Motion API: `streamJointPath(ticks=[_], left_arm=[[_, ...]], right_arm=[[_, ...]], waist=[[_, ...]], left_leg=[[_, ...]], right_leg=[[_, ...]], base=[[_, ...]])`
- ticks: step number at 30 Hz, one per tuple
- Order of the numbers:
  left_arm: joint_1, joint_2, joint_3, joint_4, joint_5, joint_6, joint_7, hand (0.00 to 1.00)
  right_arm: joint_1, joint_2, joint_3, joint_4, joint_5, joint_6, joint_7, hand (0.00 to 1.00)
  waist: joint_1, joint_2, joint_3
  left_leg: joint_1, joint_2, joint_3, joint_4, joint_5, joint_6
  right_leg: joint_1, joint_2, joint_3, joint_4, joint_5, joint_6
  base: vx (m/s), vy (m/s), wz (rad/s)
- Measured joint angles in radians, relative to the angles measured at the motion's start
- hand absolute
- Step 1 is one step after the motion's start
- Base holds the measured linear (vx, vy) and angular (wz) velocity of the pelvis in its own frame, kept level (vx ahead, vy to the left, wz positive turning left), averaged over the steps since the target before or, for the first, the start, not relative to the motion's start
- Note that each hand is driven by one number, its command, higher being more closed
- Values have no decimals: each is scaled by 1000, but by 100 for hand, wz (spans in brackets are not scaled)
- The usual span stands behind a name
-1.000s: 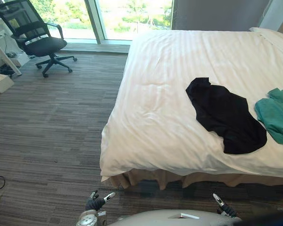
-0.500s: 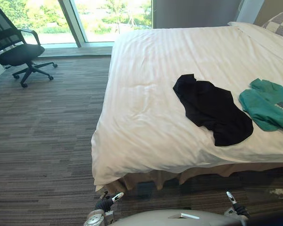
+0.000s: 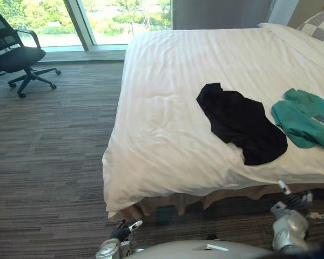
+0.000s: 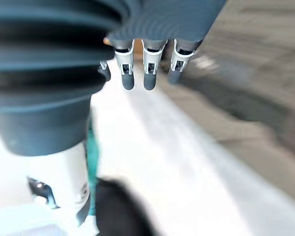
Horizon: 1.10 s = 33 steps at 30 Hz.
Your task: Tidy the bed and pick cloth on bed and put in laundry
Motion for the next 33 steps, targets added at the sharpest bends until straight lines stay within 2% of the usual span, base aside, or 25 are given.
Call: streamJointPath(ticks=[1, 3, 5, 7, 11, 12, 16, 19, 23, 25, 27, 29, 33], left_arm=[[15, 13, 0, -1, 0, -8, -5, 0], [36, 24, 3, 0, -1, -19, -5, 0], [52, 29, 4, 1, -12, -26, -4, 0], [52, 28, -3, 1, -29, -30, -3, 0], [52, 27, -4, 1, -29, -40, -2, 0], [53, 27, -4, 2, -29, -41, 0, 0], [54, 20, -5, 5, -29, -43, 4, 0], [55, 9, -6, 5, -29, -44, 7, 0], [60, 4, -10, 36, -30, -45, 21, 0], [63, 4, -17, 41, -30, -45, 24, 0], [62, 7, -22, 41, -30, -47, 24, 0], [60, 10, -22, 41, -29, -51, 23, 0], [50, 17, -22, 41, -30, -52, 24, 0]], right_arm=[[-12, -66, -24, -56, 1, 11, 51, 0], [-41, -134, -28, -100, 0, 34, 95, 0], [-86, -201, -17, -163, -18, 80, 141, 0], [-141, -218, 29, -221, -63, 130, 184, 0], [-170, -217, 152, -296, -110, 179, 243, 0], [-183, -217, 202, -323, -121, 194, 269, 100], [-228, -208, 297, -351, -141, 226, 339, 100], [-261, -205, 376, -351, -145, 247, 392, 100], [-307, -146, 469, -351, -117, 259, 439, 100], [-323, -116, 510, -351, -91, 268, 451, 100], [-338, -76, 574, -348, -59, 276, 467, 100], [-352, -47, 599, -345, -46, 277, 481, 100], [-401, 21, 668, -308, 3, 281, 498, 100]], waist=[[-6, -1, -3], [-15, -3, -2], [-25, -11, -6], [-23, -31, -9], [-20, -43, -15], [-19, -42, -15], [-16, -33, -11], [4, -23, -12], [6, -22, -10], [9, -25, -4], [33, -30, 1], [35, -37, 9], [62, -52, 28]], left_leg=[[-2, -2, -2, 0, 0, 1], [-4, -2, -10, 0, -1, 2], [-16, -3, -35, 0, -4, 6], [-19, -2, -40, 4, -4, 6], [-31, -3, -64, 17, -6, 9], [-35, -4, -71, 22, -6, 9], [-36, 0, -102, 34, -6, 9], [-40, 2, -116, 38, -6, 10], [-55, 4, -158, 52, -3, 12], [-55, 3, -176, 54, -1, 13], [-68, 3, -201, 54, 6, 14], [-77, 2, -223, 53, 14, 15], [-96, 2, -277, 49, 30, 14]], right_leg=[[-9, -1, 0, 4, 0, 0], [-12, -1, 0, 5, 0, 0], [-19, 0, 0, 5, 0, 0], [-23, 0, 0, 10, 0, 0], [-22, -5, -4, 12, 0, 0], [-21, -7, -8, 12, 0, 0], [-3, -10, -37, 12, 0, 0], [1, -10, -51, 12, 0, 0], [18, -14, -89, 8, 0, 0], [32, -16, -105, 3, 0, 0], [35, -18, -130, 1, 0, 0], [42, -21, -150, -1, 0, 0], [59, -23, -201, -5, -2, -3]], base=[[0, 0, 0], [-10, -27, -3], [-39, -38, 0], [-31, -36, 2], [-40, -30, 9], [-32, -20, 11], [-31, -40, 20], [-47, -35, 12], [-38, -37, 26], [-21, -22, 24], [-28, -27, 32], [-18, -22, 35], [-18, -24, 40]])
